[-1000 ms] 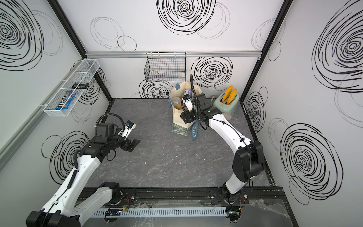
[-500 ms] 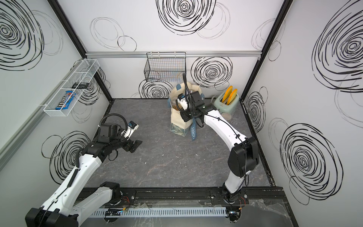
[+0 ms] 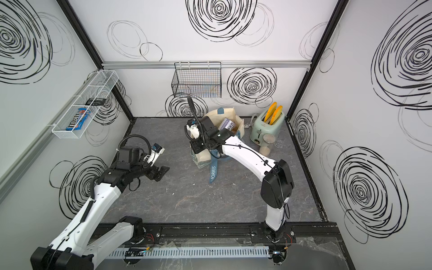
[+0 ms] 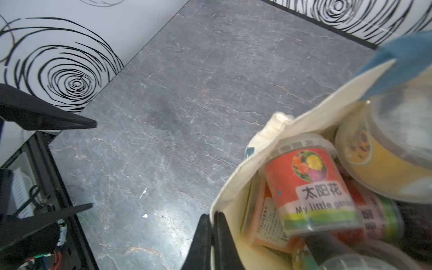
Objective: Take out the seed jars from the canvas bag
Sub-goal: Move the canvas bag to the center of the board.
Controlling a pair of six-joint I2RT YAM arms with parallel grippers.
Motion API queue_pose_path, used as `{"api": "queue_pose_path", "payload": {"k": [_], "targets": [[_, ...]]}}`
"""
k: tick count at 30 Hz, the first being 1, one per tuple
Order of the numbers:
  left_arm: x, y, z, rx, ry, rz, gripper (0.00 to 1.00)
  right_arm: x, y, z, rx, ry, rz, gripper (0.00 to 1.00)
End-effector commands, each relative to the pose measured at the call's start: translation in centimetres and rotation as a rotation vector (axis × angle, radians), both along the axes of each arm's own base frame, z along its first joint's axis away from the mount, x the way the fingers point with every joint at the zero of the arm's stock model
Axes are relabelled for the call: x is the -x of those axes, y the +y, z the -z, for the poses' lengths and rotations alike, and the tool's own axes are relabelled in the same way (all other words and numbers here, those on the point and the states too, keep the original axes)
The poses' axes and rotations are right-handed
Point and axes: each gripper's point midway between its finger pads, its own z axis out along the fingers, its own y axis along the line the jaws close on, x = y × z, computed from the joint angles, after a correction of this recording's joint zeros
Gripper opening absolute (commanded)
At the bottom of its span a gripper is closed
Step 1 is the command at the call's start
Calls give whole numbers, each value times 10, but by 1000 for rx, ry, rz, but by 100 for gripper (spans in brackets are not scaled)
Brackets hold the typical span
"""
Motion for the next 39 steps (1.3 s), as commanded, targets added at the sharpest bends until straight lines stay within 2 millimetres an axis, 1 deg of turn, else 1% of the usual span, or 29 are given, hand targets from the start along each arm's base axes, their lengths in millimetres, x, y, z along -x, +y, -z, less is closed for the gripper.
{"api": "queue_pose_path", "payload": {"k": [1, 5, 7, 9, 11, 14, 18, 20, 24, 27, 29, 31, 34, 35, 37, 38, 39], "targets": [[-8, 2, -10, 45, -14, -30, 96, 23, 43, -16, -110, 29, -69, 8], [-10, 5, -11, 58, -20, -40, 96, 27, 61, -12, -124, 36, -91, 8], [-11, 7, -13, 63, -17, -54, 96, 28, 67, -15, -142, 46, -99, 10], [-11, 8, -16, 90, -6, -58, 96, 29, 71, -19, -159, 56, -107, 21], [-8, 4, -17, 109, -4, -30, 96, 28, 68, -22, -152, 46, -101, 32], [-4, -4, -21, 140, 8, 10, 96, 23, 56, -28, -143, 21, -67, 41], [1, -12, -24, 170, 16, 69, 96, 21, 35, -40, -146, 3, -30, 46], [0, -14, -25, 174, 14, 79, 96, 18, 21, -47, -141, -21, 2, 51], [-1, -13, -26, 187, 27, 73, 96, 8, -7, -58, -154, -38, 69, 53], [0, -16, -26, 195, 26, 89, 96, -2, -26, -60, -147, -52, 112, 55], [-1, -16, -27, 200, 26, 84, 96, -11, -38, -61, -136, -60, 149, 59], [0, -15, -25, 206, 37, 81, 96, -21, -48, -61, -120, -67, 185, 64], [2, -17, -23, 205, 30, 93, 96, -34, -58, -58, -79, -94, 232, 78], [1, -17, -23, 205, 30, 91, 96, -38, -59, -55, -60, -103, 245, 84], [1, -16, -25, 214, 37, 83, 96, -46, -59, -49, -32, -109, 268, 100], [2, -16, -24, 220, 42, 83, 96, -50, -58, -45, -17, -107, 276, 98], [2, -17, -24, 222, 41, 85, 96, -55, -57, -41, 1, -107, 285, 97]]}}
